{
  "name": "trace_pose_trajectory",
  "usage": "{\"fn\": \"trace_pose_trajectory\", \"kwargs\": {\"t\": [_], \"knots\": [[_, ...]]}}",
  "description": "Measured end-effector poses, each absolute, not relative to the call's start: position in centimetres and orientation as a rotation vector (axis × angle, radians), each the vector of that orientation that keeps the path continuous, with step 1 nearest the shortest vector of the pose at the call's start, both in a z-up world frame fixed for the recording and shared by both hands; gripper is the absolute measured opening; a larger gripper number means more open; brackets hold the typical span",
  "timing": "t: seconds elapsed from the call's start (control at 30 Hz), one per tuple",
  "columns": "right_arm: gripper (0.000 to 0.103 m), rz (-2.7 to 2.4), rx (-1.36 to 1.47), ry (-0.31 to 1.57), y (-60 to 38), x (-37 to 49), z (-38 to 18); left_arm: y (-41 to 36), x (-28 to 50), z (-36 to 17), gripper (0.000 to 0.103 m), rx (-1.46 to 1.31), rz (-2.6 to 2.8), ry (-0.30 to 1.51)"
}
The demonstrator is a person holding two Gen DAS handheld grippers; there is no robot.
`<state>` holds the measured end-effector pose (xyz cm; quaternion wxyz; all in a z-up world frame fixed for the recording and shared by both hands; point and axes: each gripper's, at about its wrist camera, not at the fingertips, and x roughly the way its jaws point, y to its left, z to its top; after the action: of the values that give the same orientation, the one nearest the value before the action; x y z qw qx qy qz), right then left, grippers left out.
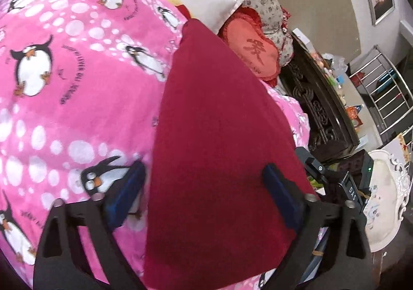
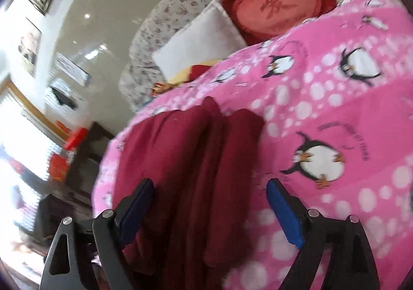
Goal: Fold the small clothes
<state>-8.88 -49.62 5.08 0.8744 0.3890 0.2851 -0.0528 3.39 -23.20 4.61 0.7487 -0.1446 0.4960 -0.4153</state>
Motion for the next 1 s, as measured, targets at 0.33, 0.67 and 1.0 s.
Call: {"fn": "trace_pose_trajectory", "kwargs": {"t": [0.33,0.67,1.0], "knots": [[0.051,-0.078,0.664,0.637,-47.3,-6.9,5.9,-24.5,1.3,5.0,0.088,-0.131,-0.938,0.968],[0.035,-0.037,0.485,0.596,-40.1,-11.4,12.2,-17.2,-2.3,9.1,0.053,-0.127,-0.963,0.904],[0.051,0.092,0.458,0.749,-29.6,-15.9,7.4,-5.9,-10.9,5.5,0.053,-0.044,-0.825,0.912]]}}
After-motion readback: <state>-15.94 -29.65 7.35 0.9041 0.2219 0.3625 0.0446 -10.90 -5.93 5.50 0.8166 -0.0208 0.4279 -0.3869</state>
